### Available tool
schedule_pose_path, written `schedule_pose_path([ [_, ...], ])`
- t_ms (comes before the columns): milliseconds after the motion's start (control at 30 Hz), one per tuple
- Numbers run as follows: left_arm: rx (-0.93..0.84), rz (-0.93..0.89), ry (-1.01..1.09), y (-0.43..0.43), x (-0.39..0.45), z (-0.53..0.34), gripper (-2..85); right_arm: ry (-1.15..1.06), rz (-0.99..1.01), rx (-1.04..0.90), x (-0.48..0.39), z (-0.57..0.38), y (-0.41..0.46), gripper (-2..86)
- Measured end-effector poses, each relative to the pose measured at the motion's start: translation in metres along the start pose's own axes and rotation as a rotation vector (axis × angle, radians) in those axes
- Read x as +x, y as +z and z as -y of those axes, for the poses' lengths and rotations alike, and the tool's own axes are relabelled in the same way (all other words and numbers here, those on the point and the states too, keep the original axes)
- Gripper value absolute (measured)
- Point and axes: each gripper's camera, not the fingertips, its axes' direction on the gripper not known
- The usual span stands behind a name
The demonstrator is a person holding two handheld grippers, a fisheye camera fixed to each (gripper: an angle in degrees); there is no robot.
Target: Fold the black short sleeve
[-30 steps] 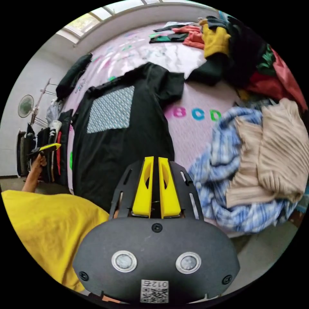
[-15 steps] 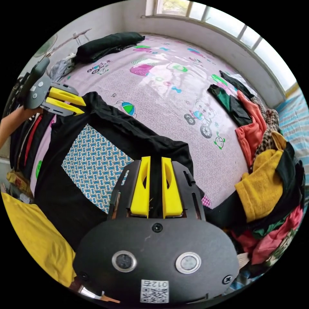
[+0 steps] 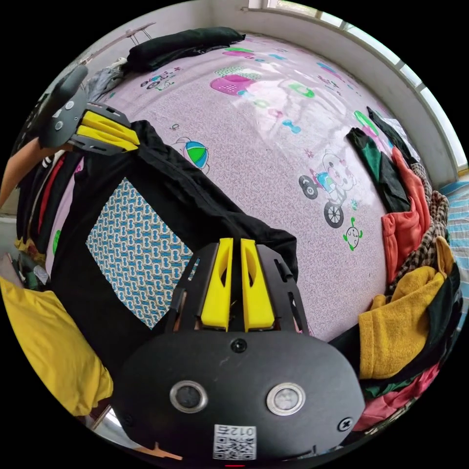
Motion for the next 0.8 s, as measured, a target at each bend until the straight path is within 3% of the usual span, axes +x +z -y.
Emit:
schedule_pose_path([
  [133, 0.015, -0.141, -0.141, 0.001, -0.062, 0.011, 0.3, 0.049, -0.009, 0.051, 0.031, 0.019, -0.021, 1.8],
  [200, 0.004, -0.318, -0.263, 0.009, -0.111, 0.02, 0.3, 0.087, 0.019, 0.051, 0.048, 0.032, -0.025, 1.5],
  [400, -0.05, -0.59, -0.523, 0.055, -0.191, 0.037, 0.4, 0.19, 0.056, -0.084, 0.086, 0.07, 0.006, 1.1],
  [567, 0.025, -0.575, -0.608, 0.067, -0.216, 0.024, 0.5, 0.267, 0.051, -0.106, 0.099, 0.07, 0.029, 1.6],
  [800, 0.115, -0.519, -0.621, 0.046, -0.226, -0.076, 1.4, 0.419, 0.022, 0.204, 0.121, 0.001, -0.023, 1.1],
])
